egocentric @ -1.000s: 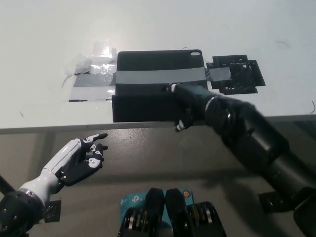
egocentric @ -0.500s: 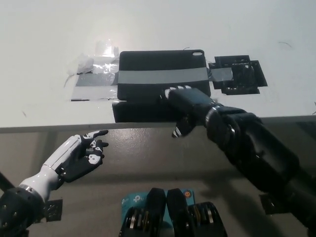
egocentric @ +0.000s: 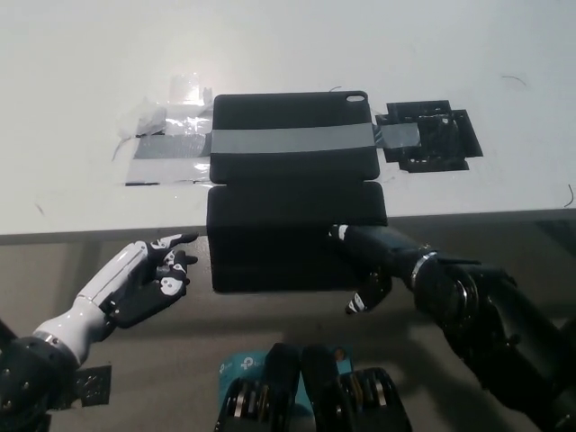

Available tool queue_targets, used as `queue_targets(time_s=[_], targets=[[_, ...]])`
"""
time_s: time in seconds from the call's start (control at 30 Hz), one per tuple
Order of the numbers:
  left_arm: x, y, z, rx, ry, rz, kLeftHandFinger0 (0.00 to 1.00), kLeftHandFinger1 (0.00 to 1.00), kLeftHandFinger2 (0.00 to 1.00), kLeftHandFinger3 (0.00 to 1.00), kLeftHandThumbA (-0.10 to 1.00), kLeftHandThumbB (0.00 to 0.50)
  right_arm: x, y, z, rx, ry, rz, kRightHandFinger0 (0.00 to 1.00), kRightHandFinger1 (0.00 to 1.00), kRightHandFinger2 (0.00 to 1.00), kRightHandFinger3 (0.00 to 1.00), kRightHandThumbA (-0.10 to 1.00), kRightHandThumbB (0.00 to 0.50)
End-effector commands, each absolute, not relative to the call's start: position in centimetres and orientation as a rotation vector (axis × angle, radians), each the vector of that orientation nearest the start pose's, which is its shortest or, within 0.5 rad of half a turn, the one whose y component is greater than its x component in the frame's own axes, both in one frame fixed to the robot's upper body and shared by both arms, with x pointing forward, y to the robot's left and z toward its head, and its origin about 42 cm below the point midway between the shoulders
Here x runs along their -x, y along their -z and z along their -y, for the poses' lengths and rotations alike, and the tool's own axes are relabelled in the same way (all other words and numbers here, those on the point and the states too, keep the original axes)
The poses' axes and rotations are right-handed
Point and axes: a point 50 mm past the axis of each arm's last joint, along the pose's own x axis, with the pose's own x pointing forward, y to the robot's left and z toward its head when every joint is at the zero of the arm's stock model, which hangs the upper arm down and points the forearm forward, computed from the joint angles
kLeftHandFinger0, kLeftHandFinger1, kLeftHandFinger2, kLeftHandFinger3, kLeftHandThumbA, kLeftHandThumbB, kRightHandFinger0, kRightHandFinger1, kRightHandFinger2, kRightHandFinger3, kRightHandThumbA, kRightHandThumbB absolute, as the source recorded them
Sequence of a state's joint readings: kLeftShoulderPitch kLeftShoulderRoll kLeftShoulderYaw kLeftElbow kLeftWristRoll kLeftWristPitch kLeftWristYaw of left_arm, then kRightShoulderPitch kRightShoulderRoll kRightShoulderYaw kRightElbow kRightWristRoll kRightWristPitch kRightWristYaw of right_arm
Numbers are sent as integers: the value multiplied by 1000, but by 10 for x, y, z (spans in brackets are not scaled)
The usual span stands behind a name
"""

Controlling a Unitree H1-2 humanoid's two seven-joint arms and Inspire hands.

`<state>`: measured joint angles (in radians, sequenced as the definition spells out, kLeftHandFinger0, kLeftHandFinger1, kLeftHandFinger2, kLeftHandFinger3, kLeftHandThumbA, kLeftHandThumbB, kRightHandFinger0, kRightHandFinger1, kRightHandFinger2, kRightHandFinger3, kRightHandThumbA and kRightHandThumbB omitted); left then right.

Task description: The robot uses its right hand to pull the cover of a folded tablet cover kept in the middle of the desk

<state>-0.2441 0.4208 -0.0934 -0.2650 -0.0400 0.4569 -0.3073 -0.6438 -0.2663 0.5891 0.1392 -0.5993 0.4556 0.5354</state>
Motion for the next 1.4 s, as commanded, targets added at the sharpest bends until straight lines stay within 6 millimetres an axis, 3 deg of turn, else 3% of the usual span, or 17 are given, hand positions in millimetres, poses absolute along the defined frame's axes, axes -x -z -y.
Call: queue_targets(time_s=[0.0,0.07,0.13,0.17,0.2,0.27,0.4,0.43,0.47,0.57,0.67,0.73,0.87,0.97,1.13,1.33,1.37], targets=[[-347,-237,-282,-440,377,-3,738,829,949,1000,1000,70,-419,-210,113,1073,-687,-81,795,856,872,869,1000,344],[-347,-237,-282,-438,376,-2,734,825,947,1000,1000,59,-415,-213,114,1068,-693,-75,894,939,979,1000,1000,340],[-345,-234,-282,-435,377,-13,735,824,945,1000,1000,64,-411,-212,116,1045,-701,-76,883,922,970,1000,1000,342],[-345,-234,-282,-435,377,-13,735,824,945,1000,1000,64,-411,-212,116,1045,-701,-76,757,813,897,1000,1000,418],[-346,-233,-283,-439,378,-17,736,822,943,1000,1000,88,-405,-223,121,991,-694,-37,764,796,873,1000,1000,322],[-345,-230,-283,-443,374,-25,723,813,935,1000,1000,105,-395,-240,127,973,-702,14,826,829,902,1000,1000,338],[-343,-227,-283,-442,371,-31,724,813,935,1000,1000,103,-381,-271,142,866,-690,115,609,625,721,835,1000,332],[-343,-227,-283,-439,370,-31,728,815,936,1000,1000,95,-376,-280,147,816,-682,147,793,776,835,930,1000,309],[-343,-227,-283,-437,369,-31,732,816,937,1000,1000,93,-370,-289,154,752,-672,181,915,817,867,960,1000,296],[-342,-225,-283,-428,373,-36,736,817,937,1000,1000,100,-361,-300,168,676,-624,234,882,804,868,971,1000,258],[-340,-222,-283,-423,372,-46,737,821,943,1000,1000,112,-355,-305,190,553,-589,258,756,767,860,1000,945,162],[-340,-219,-283,-425,372,-54,720,813,936,1000,1000,124,-354,-302,215,492,-529,252,657,751,902,1000,991,138],[-340,-218,-283,-424,367,-57,713,806,924,1000,1000,128,-354,-292,236,402,-461,219,746,814,951,1000,1000,138],[-340,-217,-282,-425,371,-59,715,809,930,1000,1000,126,-351,-277,251,330,-367,211,792,851,939,1000,1000,207],[-340,-217,-281,-422,376,-59,711,808,934,1000,1000,118,-344,-249,268,245,-242,225,814,869,954,1000,1000,224],[-339,-216,-282,-417,370,-58,702,803,933,1000,1000,125,-351,-222,271,166,-152,205,802,866,914,1000,1000,180],[-338,-215,-283,-415,368,-58,696,795,924,1000,1000,127,-352,-221,270,167,-150,204,814,884,925,1000,984,135]])
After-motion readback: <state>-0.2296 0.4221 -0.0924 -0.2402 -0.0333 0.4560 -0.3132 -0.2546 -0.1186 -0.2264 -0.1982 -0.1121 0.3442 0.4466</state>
